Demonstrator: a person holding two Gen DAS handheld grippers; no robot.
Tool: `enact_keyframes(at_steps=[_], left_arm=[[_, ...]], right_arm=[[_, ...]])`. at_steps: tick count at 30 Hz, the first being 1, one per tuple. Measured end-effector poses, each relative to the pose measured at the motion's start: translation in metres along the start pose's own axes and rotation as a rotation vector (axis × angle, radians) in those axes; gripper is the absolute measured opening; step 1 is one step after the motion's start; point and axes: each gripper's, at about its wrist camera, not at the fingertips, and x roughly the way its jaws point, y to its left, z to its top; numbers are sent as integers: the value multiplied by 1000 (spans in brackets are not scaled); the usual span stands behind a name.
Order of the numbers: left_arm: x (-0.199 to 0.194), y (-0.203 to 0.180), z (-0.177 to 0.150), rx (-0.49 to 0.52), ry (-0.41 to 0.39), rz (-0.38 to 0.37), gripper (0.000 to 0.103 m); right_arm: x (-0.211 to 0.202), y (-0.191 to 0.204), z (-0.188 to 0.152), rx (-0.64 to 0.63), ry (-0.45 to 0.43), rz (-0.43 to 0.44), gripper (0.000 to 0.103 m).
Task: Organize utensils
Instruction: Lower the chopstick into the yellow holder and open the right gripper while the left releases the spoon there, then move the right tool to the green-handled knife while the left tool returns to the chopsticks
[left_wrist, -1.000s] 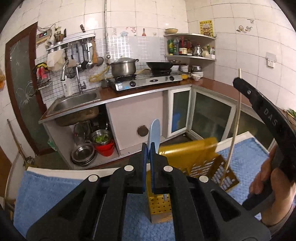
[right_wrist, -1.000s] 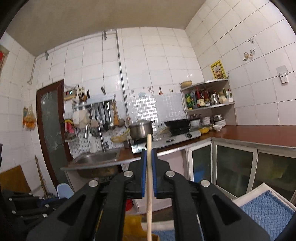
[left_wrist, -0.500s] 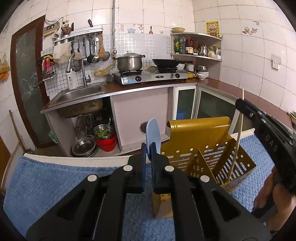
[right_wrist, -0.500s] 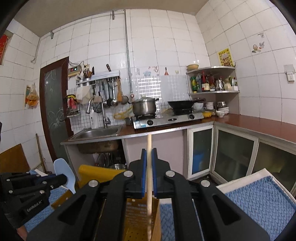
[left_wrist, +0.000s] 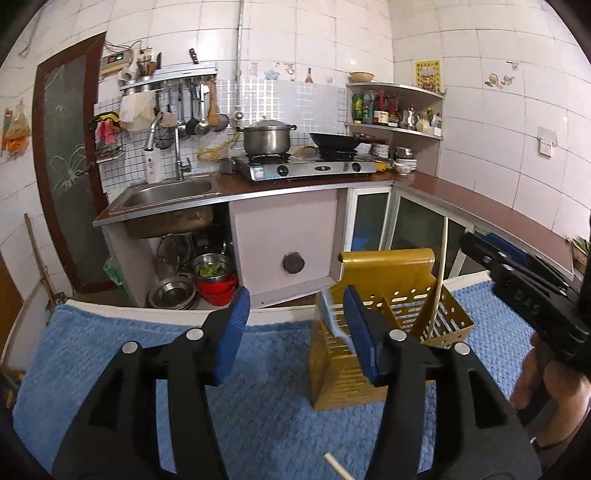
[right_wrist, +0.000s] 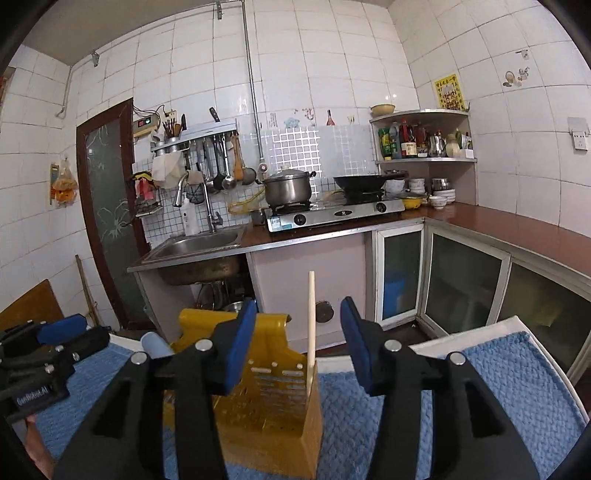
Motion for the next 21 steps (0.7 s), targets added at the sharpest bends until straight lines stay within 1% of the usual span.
enact_keyframes(at_steps=[1,3,5,8,11,14,17,21], left_arm=[[-5,3,0,-2,0,9,60],[-19,12,-1,-11,-10,32,76],[-34,22,-5,-27,-9,53,84],[-51,32,-17,-40,29,61,91],[-68,35,-37,-26,68,76,98],[-79,35,-60,-16,113,80,98],[-85,35,-85,-26,192,57,98],[-94,33,-114,-32,248,49,98]], right_arm=[[-6,0,0,-1,12,-6,48],[-17,1,-1,-9,38,-18,50],[-32,3,-4,-26,59,-46,51],[-58,1,-17,-13,103,-66,54],[-79,-3,-36,3,149,-80,57],[-101,-3,-60,-16,197,-110,61],[-118,-6,-83,-20,261,-132,64],[-136,-15,-114,25,354,-165,64]])
